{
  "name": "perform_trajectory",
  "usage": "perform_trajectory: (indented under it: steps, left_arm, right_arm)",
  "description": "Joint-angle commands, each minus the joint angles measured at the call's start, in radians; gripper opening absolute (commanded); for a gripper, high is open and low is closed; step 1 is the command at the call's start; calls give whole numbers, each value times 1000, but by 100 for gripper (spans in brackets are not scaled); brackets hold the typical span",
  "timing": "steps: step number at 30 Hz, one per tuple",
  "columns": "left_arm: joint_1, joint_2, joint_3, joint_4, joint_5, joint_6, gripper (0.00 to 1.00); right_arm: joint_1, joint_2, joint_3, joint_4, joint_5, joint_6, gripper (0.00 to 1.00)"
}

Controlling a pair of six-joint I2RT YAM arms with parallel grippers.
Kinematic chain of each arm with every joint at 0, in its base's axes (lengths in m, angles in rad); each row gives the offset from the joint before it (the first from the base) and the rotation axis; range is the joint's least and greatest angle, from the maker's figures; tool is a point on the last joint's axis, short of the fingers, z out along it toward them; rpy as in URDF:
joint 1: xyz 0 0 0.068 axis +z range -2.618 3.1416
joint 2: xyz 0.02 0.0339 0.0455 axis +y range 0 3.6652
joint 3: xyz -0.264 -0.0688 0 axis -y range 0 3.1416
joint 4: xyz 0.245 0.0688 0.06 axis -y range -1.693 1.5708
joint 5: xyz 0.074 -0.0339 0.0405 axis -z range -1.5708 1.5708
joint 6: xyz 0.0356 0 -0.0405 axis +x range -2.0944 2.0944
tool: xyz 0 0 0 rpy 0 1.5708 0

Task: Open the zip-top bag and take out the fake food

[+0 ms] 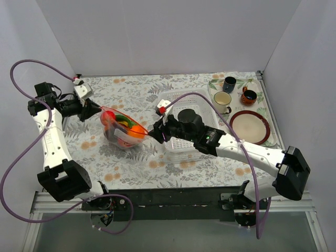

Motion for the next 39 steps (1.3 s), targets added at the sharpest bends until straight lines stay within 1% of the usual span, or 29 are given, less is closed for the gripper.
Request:
perform_trajectory:
  steps: [1, 6, 8, 11, 12, 14, 15, 18, 22, 23, 24, 26, 27, 29, 30, 32, 34, 36, 39]
  left_arm:
    - [-17, -89, -48, -10, 159, -27, 3]
    - [-49, -95, -103, -81, 150, 47, 3]
    - [-54, -93, -118, -88, 142, 50, 3]
    - [-57, -93, -128, -96, 133, 61, 3]
    - [-58, -92, -129, -97, 131, 61, 4]
    - [-63, -93, -128, -101, 131, 58, 4]
    - [-64, -96, -129, -101, 131, 59, 4]
    - [-69, -104, -129, -99, 131, 62, 4]
    - [-78, -109, -125, -101, 133, 59, 4]
    - [-84, -109, -123, -101, 134, 59, 4]
    - [-86, -109, -124, -101, 136, 59, 4]
    - [-95, -116, -121, -101, 134, 55, 4]
    - [-98, -119, -121, -101, 134, 55, 4]
    - [-109, -127, -120, -101, 136, 55, 4]
    - [-113, -129, -121, -101, 137, 53, 4]
    - [-129, -129, -120, -96, 147, 47, 4]
    - [-145, -127, -123, -75, 148, 15, 4]
    - [-172, -127, -126, -62, 147, -6, 5]
    - [-199, -136, -137, -32, 150, -52, 6]
  right_arm:
    - [24, -15, 90, -14, 57, -41, 57]
    - [48, 30, 165, -23, 54, -44, 58]
    - [57, 50, 204, -25, 45, -46, 56]
    - [93, 97, 254, -37, 31, -47, 47]
    - [100, 119, 263, -43, 27, -49, 41]
    - [123, 137, 280, -43, 25, -50, 35]
    - [128, 157, 283, -43, 25, -50, 30]
    - [134, 195, 297, -43, 22, -40, 23]
    - [133, 235, 314, -45, 33, -34, 23]
    - [134, 250, 320, -48, 37, -32, 24]
    - [133, 258, 330, -51, 53, -34, 30]
    - [134, 277, 337, -58, 63, -40, 35]
    - [133, 281, 340, -58, 97, -41, 41]
    - [133, 301, 353, -65, 109, -46, 48]
    - [133, 310, 361, -69, 111, -46, 53]
    - [133, 345, 395, -89, 102, -43, 60]
    - [134, 378, 447, -123, 82, -41, 74]
    - [139, 419, 472, -156, 91, -38, 98]
    - [149, 461, 507, -195, 108, -44, 98]
